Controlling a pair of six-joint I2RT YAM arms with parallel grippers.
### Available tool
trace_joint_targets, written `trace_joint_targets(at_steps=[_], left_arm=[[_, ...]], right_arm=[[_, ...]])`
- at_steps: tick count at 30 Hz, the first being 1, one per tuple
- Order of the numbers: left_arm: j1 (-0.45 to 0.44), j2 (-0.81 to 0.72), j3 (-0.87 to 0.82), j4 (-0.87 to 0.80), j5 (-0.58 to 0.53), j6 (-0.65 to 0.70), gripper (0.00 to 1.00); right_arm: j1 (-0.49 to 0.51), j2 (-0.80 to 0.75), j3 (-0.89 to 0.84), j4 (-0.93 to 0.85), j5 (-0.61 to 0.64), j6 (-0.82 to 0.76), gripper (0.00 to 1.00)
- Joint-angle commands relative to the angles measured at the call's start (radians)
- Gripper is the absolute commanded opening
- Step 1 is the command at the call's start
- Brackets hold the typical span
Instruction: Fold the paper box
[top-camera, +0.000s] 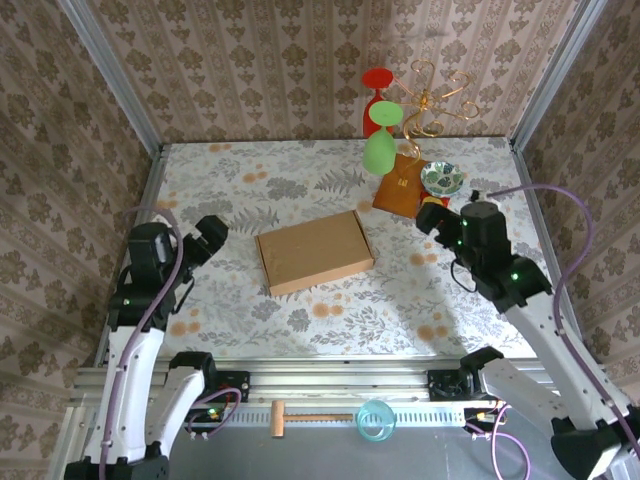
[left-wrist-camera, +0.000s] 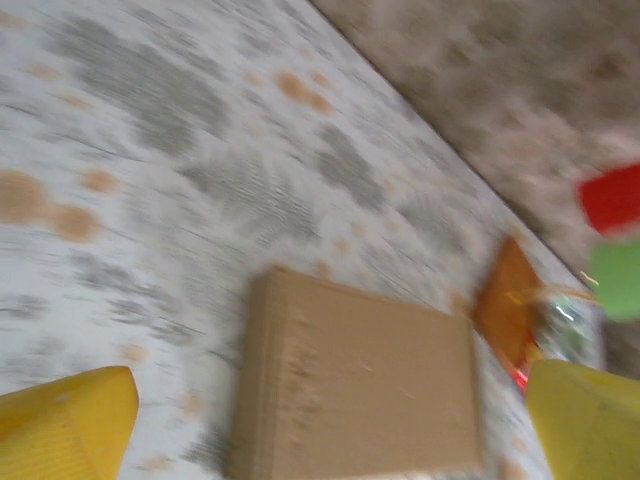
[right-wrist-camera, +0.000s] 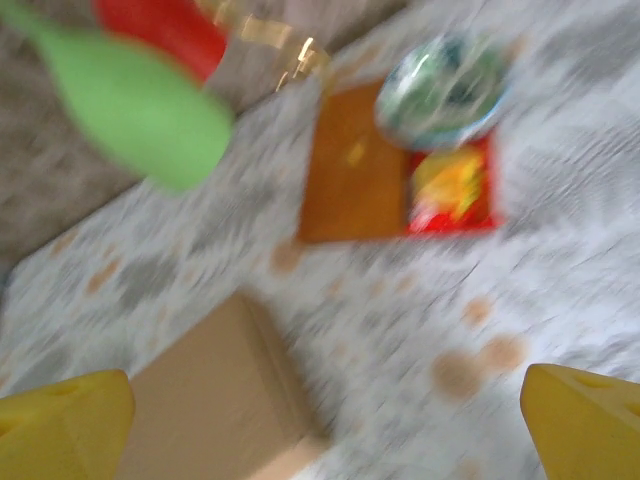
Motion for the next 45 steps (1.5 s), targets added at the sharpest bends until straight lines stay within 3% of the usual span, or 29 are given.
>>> trace_joint_targets(at_steps=[1, 2, 4, 5, 7, 11, 14, 17, 19, 23, 25, 26, 27, 33, 45], left_arm=[[-0.021, 0.036, -0.005, -0.223, -0.538, -0.078, 1.00], [-0.021, 0.055, -0.026, -0.206, -0.613, -0.069, 1.00], [-0.021, 0.060, -0.155, 0.104, -0.572, 0.256, 1.00], [-0.020, 0.071, -0.207, 0.220, -0.558, 0.341, 1.00], [-0.009, 0.147, -0.263, 0.376, -0.547, 0.433, 1.00], [0.011, 0.401, -0.275, 0.614, -0.405, 0.653, 1.00], [0.016, 0.554, -0.300, 0.781, -0.370, 0.685, 1.00], [0.024, 0.648, -0.397, 1.110, -0.331, 0.710, 1.00], [0.024, 0.689, -0.394, 1.199, -0.298, 0.756, 1.00], [0.014, 0.735, -0.414, 1.337, -0.267, 0.866, 1.00], [0.020, 0.817, -0.528, 1.628, -0.280, 0.860, 1.00], [0.027, 0.902, -0.588, 1.865, -0.292, 0.879, 1.00], [0.027, 0.908, -0.621, 1.916, -0.308, 0.871, 1.00], [0.058, 0.864, -0.492, 1.610, -0.262, 0.830, 1.00], [0.063, 0.866, -0.500, 1.627, -0.255, 0.828, 1.00]], right_arm=[[-0.005, -0.055, -0.214, 0.184, 0.409, -0.248, 1.00], [-0.009, -0.084, -0.299, 0.336, 0.441, -0.350, 1.00], [-0.036, -0.084, -0.453, 0.602, 0.425, -0.502, 1.00], [-0.065, -0.055, -0.502, 0.698, 0.372, -0.540, 1.00], [-0.119, 0.031, -0.511, 0.732, 0.275, -0.556, 1.00], [-0.193, 0.224, -0.517, 0.889, 0.097, -0.630, 1.00], [-0.238, 0.387, -0.508, 1.016, -0.005, -0.661, 1.00], [-0.270, 0.489, -0.487, 1.171, -0.090, -0.680, 1.00], [-0.301, 0.528, -0.437, 1.124, -0.165, -0.638, 1.00], [-0.302, 0.658, -0.524, 1.410, -0.267, -0.651, 1.00], [-0.302, 0.706, -0.562, 1.547, -0.290, -0.664, 1.00], [-0.301, 0.681, -0.545, 1.461, -0.273, -0.659, 1.00], [-0.301, 0.673, -0.530, 1.426, -0.257, -0.654, 1.00], [-0.291, 0.691, -0.490, 1.375, -0.168, -0.630, 1.00], [-0.288, 0.694, -0.485, 1.366, -0.168, -0.633, 1.00]])
